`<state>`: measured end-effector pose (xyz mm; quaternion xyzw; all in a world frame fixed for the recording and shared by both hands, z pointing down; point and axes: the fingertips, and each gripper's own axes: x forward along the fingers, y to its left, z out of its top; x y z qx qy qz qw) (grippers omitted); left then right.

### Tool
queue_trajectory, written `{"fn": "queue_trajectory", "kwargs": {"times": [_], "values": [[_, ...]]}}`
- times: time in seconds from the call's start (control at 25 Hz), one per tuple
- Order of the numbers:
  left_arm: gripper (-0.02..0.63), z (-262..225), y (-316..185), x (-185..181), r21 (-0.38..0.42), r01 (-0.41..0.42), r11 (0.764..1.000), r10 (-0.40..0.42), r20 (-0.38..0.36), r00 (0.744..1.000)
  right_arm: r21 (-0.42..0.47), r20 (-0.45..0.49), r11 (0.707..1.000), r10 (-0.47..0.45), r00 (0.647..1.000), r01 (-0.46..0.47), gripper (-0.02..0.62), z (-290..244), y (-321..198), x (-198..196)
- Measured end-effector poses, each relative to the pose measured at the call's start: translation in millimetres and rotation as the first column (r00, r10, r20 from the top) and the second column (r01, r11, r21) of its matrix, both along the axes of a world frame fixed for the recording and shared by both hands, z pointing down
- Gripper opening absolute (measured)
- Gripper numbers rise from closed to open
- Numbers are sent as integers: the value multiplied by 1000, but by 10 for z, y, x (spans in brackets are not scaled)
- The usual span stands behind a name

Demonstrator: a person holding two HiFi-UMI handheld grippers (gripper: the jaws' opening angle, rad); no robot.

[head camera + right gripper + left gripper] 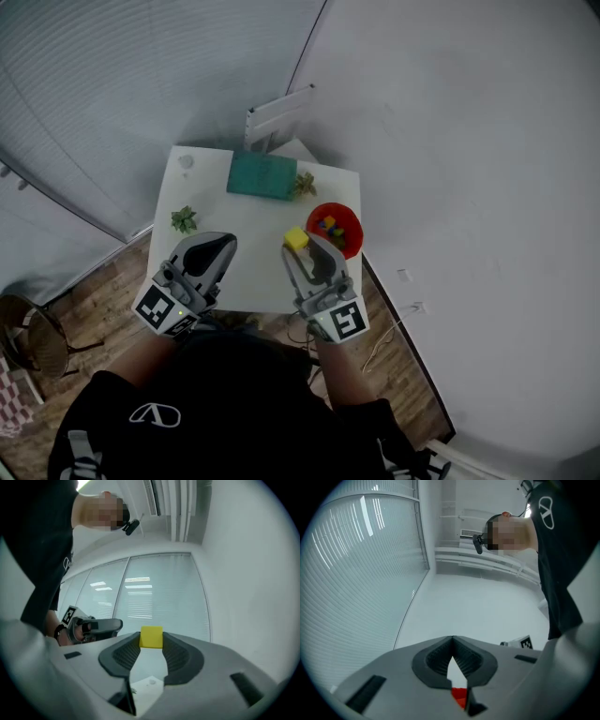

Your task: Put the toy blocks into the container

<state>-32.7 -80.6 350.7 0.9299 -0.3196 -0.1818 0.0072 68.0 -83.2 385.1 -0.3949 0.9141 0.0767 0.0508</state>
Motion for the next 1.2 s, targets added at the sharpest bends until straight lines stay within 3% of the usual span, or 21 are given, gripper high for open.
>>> {"fn": "queue_trajectory", "kwargs": {"times": [0.24,0.44,0.68,0.92,1.2], "values": [[5,-5,-51,35,-3,-17,1000,17,-1,1000,-30,110,999,36,993,-32,147,-38,42,144],[5,137,-50,62,-33,-45,998,46,19,999,-45,107,998,38,993,-34,147,22,5,143],[5,10,-126,62,-4,-24,1000,24,-1,1000,-60,106,997,58,993,-52,147,99,-139,233],[5,20,-160,74,-8,-24,1000,24,4,1000,-84,144,983,172,974,-161,147,110,-381,739],[5,183,-146,82,-43,-46,998,48,31,998,-83,133,946,323,937,-314,147,125,-565,1476]]}}
